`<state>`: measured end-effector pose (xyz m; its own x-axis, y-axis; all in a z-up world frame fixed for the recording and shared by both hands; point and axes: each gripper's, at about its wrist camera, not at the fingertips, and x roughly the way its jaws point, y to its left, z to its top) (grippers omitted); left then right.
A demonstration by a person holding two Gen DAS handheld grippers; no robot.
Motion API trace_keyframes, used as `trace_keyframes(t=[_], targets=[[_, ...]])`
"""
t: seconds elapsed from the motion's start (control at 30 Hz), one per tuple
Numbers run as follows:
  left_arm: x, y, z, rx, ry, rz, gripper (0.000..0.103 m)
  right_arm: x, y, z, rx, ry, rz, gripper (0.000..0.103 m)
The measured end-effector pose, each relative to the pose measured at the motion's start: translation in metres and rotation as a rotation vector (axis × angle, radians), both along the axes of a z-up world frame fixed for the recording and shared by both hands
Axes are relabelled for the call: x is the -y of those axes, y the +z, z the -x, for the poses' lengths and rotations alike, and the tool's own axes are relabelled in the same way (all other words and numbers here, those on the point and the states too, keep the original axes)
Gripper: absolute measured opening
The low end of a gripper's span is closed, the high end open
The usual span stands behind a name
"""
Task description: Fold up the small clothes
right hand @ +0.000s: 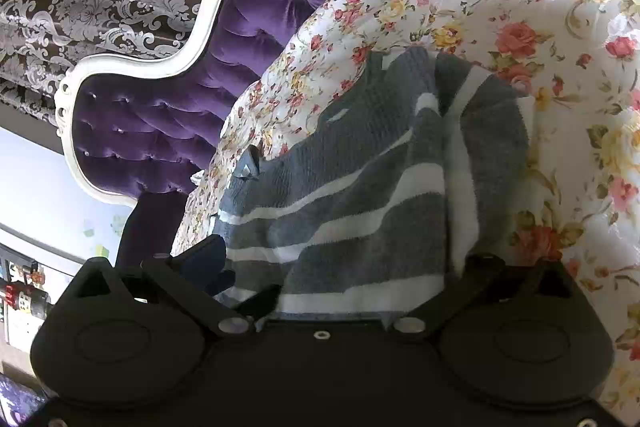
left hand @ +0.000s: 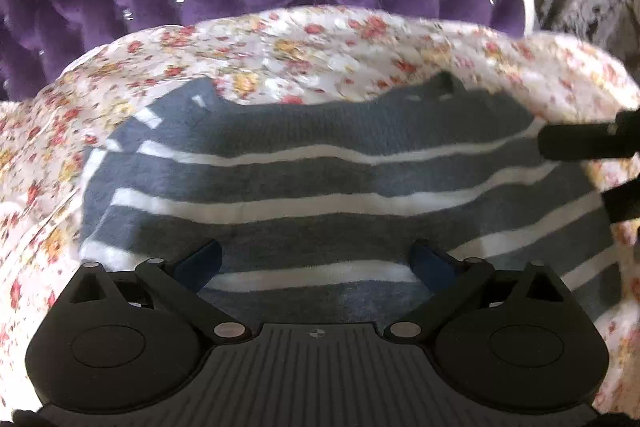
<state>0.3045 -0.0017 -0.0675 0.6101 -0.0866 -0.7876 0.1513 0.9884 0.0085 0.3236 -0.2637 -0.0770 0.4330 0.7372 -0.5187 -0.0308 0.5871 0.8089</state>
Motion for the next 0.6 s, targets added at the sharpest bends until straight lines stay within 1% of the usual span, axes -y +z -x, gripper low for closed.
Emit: trace_keyframes(t=[0.07, 0.23, 0.33, 0.4, 0.43, 0.5, 0.57, 0.6], targets=[[-0.006, 0.006, 0.007, 0.022, 0.029, -0.006, 0.102, -0.001, 0.001, 0.0, 0.004, 0.003, 0.009, 0.103], [-0.029, 0.022, 0.033, 0.097, 0.074, -0.059, 0.102, -0.005, 0.003, 0.001, 0.013, 0.004, 0.033, 0.103], [-0.05, 0.024, 0.044, 0.091, 0.103, -0.027, 0.102, -0.007, 0.003, 0.002, 0.023, 0.002, 0.048, 0.103], [-0.064, 0.022, 0.048, 0.062, 0.128, -0.004, 0.102, -0.01, 0.005, 0.003, 0.04, 0.011, 0.077, 0.103], [-0.071, 0.02, 0.05, 0.05, 0.141, 0.001, 0.102, -0.012, 0.007, 0.004, 0.048, 0.011, 0.101, 0.1], [-0.084, 0.017, 0.055, 0.035, 0.155, 0.016, 0.102, -0.017, 0.011, 0.008, 0.076, 0.012, 0.19, 0.087], [-0.097, 0.014, 0.061, 0.03, 0.165, 0.032, 0.102, -0.023, 0.015, 0.012, 0.106, 0.004, 0.305, 0.057], [-0.102, 0.014, 0.063, 0.029, 0.175, 0.042, 0.102, -0.025, 0.016, 0.014, 0.117, -0.004, 0.359, 0.048]])
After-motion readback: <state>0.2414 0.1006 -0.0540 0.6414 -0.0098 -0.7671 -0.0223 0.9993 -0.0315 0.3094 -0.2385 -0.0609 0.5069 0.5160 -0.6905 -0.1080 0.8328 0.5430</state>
